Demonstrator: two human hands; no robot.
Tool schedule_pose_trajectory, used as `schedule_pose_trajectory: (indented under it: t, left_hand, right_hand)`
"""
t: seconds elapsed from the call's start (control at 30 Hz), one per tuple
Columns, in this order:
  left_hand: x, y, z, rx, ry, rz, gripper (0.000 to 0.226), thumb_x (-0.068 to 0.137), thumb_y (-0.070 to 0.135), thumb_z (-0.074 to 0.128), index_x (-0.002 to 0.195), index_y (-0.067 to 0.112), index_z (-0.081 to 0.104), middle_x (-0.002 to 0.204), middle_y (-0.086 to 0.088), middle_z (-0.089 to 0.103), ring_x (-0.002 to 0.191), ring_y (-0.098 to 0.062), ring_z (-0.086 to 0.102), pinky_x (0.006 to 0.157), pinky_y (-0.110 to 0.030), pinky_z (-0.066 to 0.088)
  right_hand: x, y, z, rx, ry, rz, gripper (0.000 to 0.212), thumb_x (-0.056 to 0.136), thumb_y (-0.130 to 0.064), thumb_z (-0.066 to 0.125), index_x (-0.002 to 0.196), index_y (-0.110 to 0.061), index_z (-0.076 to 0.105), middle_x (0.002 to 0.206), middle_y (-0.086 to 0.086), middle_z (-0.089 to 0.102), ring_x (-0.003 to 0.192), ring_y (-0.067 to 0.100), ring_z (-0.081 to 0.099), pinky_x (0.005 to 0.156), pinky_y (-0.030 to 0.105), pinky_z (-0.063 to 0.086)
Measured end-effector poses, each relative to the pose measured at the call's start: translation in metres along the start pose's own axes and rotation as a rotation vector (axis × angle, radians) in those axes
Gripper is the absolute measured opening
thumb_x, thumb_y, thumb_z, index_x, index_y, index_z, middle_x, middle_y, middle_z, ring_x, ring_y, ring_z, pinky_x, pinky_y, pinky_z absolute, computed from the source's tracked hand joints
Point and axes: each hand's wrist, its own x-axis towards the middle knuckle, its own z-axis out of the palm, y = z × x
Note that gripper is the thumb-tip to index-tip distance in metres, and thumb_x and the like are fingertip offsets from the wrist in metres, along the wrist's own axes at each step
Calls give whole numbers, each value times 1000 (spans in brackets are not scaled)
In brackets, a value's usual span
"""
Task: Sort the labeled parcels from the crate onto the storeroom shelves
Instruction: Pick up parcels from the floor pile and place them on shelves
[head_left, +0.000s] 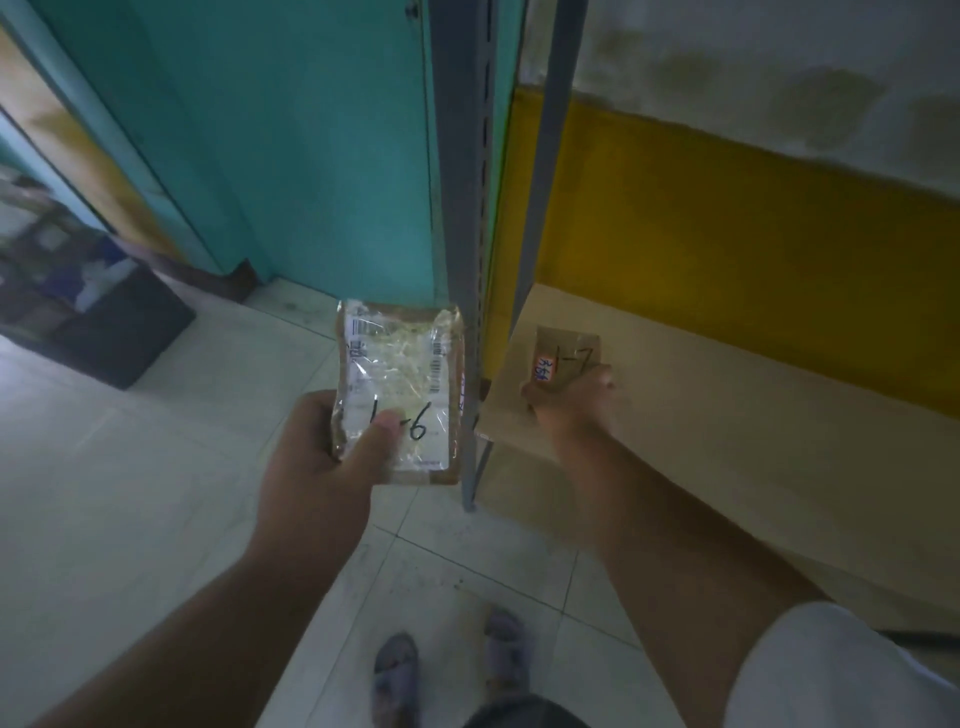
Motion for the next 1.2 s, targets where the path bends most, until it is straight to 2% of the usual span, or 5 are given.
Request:
schedule_pose_trajectory:
  t: [0.33,0.5,0.6,0.93,1.2]
  left_hand:
    - [-15,-3,36,-35,71,-16,28,84,59,63,99,35,58,93,6,72,85,-15,71,78,-44,57]
    - [-34,19,28,-28,-14,-1,42,76,64,58,103,33,58,92,7,73,82,-13,71,76,-45,59]
    - [-42,31,20,-13,-104,68,27,87,51,65,104,32,58,92,8,72,83,-11,70,75,-44,58]
    - [-63,85,-36,-114,-476,448,38,86,54,64,114,30,54,97,14,70,87,0,67,74,-27,54]
    - [-61,168,-73,-33,-312,856,60,72,66,52,124,38,42,108,17,55,97,4,54,78,-19,45]
  right_hand:
    - [-7,3,-21,-165,-62,-167,100,81,-65,64,152,-6,27,153,16,37,137,35,38,111,43,34]
    - [-110,-12,-109,405,-291,-542,54,92,-61,52,131,-25,49,104,-14,68,95,-3,64,81,19,53]
    - [-151,-17,-139,543,-456,-576,80,80,-62,66,147,-35,32,110,-15,69,101,5,69,86,30,58]
    - [-258,-47,-216,444,46,-644,55,84,-26,79,128,-36,49,92,-6,68,73,9,70,61,28,61]
    - [-294,-116,-323,420,208,-758,45,85,-29,78,122,-42,54,96,-4,71,79,17,74,74,45,62]
